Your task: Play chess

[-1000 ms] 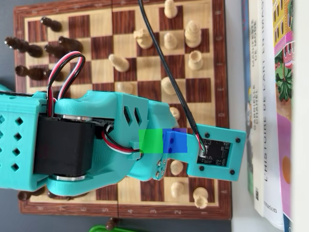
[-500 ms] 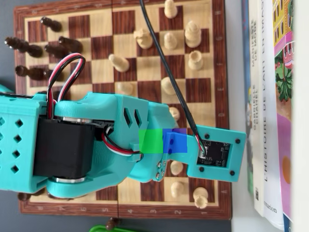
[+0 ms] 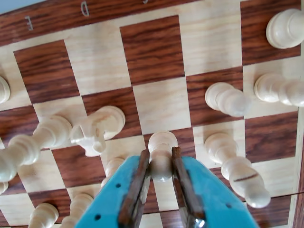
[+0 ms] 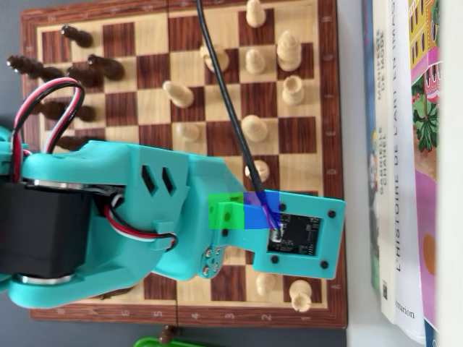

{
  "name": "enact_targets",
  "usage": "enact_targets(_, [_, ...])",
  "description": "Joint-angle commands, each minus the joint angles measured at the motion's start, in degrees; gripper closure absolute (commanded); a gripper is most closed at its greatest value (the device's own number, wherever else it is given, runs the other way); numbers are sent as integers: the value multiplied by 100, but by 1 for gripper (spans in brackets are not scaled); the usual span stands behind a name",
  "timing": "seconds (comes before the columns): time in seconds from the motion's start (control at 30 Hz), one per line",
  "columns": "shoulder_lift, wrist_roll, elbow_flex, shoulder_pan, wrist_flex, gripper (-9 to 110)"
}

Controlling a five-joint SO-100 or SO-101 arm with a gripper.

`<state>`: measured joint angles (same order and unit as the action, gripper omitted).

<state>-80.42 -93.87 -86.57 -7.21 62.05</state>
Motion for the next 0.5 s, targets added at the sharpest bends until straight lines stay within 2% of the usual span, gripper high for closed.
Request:
enact_targets(0.0, [-466, 9, -149, -88, -44, 97])
enact_targets(0.47, [-870, 44, -896, -176, -369, 97])
